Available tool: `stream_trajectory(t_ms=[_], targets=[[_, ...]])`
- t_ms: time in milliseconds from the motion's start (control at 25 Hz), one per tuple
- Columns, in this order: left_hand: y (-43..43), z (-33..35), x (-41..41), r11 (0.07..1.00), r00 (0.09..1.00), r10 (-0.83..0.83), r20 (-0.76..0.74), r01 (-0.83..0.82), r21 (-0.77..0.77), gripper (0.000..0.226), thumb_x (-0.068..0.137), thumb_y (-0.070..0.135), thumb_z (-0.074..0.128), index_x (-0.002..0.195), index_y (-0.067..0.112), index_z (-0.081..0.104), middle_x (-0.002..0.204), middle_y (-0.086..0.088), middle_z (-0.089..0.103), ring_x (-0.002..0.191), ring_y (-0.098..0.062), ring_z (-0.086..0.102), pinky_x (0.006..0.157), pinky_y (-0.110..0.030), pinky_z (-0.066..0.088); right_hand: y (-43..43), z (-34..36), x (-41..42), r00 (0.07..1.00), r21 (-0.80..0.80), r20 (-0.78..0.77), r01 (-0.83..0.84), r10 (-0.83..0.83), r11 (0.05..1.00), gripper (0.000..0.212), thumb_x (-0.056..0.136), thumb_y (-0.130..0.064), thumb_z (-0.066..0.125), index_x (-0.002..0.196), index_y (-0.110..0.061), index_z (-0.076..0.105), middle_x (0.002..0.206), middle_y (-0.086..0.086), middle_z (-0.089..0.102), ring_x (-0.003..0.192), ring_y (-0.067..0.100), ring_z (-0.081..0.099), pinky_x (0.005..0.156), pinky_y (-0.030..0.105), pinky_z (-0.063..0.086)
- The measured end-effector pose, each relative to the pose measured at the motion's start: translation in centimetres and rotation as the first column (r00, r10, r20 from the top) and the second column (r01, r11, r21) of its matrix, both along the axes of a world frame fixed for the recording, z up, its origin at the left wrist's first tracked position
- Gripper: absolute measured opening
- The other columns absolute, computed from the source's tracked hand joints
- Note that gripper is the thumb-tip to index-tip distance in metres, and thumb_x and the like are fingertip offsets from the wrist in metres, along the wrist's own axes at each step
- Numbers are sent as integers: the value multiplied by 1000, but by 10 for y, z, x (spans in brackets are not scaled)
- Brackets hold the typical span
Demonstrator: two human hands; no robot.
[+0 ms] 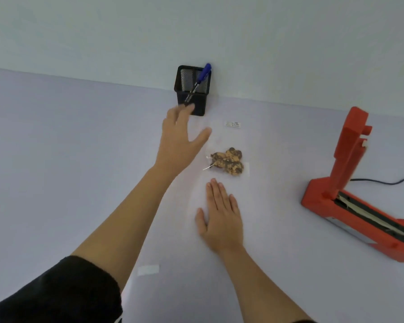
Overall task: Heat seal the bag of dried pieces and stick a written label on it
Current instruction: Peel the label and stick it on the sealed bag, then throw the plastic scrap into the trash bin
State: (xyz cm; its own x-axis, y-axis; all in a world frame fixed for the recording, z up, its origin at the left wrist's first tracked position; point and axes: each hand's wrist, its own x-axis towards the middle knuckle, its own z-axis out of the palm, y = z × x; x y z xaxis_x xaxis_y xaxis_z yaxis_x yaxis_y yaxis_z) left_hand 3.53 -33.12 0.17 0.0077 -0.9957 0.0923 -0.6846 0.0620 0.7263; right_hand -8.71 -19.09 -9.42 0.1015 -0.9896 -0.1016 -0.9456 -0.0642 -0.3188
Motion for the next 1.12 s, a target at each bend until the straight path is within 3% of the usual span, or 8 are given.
stream_trajectory(t_ms=[80, 160, 360, 520, 720, 880, 1120], targets=[[69, -17, 32, 986, 992, -122, 34, 117, 115, 40, 86, 26, 63, 124, 13, 56, 126, -6, 52, 116, -18, 50, 99, -34, 42, -1, 0, 0, 1000, 6, -11, -11, 11, 1000, 66, 89, -43, 29, 147, -13, 16, 156, 1, 16, 143, 10, 7, 115, 33, 4], [135, -32, 66, 973, 989, -127, 72, 110, 202, 29, 86, 22, 62, 114, 17, 63, 113, 0, 57, 104, -14, 55, 89, -29, 45, -1, 0, 0, 999, 5, -25, -30, 30, 1000, 67, 89, -43, 25, 147, -12, 15, 156, 2, 14, 143, 11, 6, 116, 34, 4], [234, -49, 111, 919, 961, -190, 201, 102, 380, 39, 79, 35, 71, 115, 23, 61, 106, 5, 51, 96, -14, 47, 85, -22, 39, 1, 1, 1, 998, -3, -57, -42, 41, 999, 68, 87, -44, 19, 147, -12, 13, 157, 3, 12, 144, 15, 10, 115, 36, 7], [244, -59, 105, 925, 952, -182, 247, 81, 370, 26, 81, 26, 70, 103, 13, 63, 97, 6, 51, 89, -19, 50, 78, -24, 38, 2, -1, 2, 997, -2, -49, -62, 62, 998, 67, 89, -42, 20, 148, -10, 11, 157, 4, 10, 144, 16, 8, 116, 36, 8], [242, -55, 96, 889, 981, -5, 195, -85, 450, 13, 83, 23, 67, 85, 14, 58, 89, -2, 54, 81, -18, 52, 69, -21, 39, 0, -3, 4, 994, 2, -67, -91, 91, 996, 64, 94, -38, 28, 147, -6, 11, 157, 8, 11, 145, 20, 7, 116, 40, 9], [272, -46, 90, 863, 971, 216, 108, -241, 445, 14, 85, 22, 64, 79, 13, 55, 78, 2, 55, 70, -13, 51, 59, -17, 38, 2, 9, 10, 973, 63, -150, -166, 174, 984, 60, 99, -36, 24, 146, -3, 7, 158, 11, 4, 145, 23, 2, 117, 44, 6], [366, -26, 121, 683, 737, 675, -34, -606, 408, 7, 86, 20, 64, 81, 15, 61, 72, 3, 62, 57, -12, 60, 59, -27, 47, 87, 44, 69, 900, 98, 101, -434, 425, 896, 58, 99, -38, 28, 146, -6, 15, 157, 9, 12, 144, 23, 8, 116, 38, 7]])
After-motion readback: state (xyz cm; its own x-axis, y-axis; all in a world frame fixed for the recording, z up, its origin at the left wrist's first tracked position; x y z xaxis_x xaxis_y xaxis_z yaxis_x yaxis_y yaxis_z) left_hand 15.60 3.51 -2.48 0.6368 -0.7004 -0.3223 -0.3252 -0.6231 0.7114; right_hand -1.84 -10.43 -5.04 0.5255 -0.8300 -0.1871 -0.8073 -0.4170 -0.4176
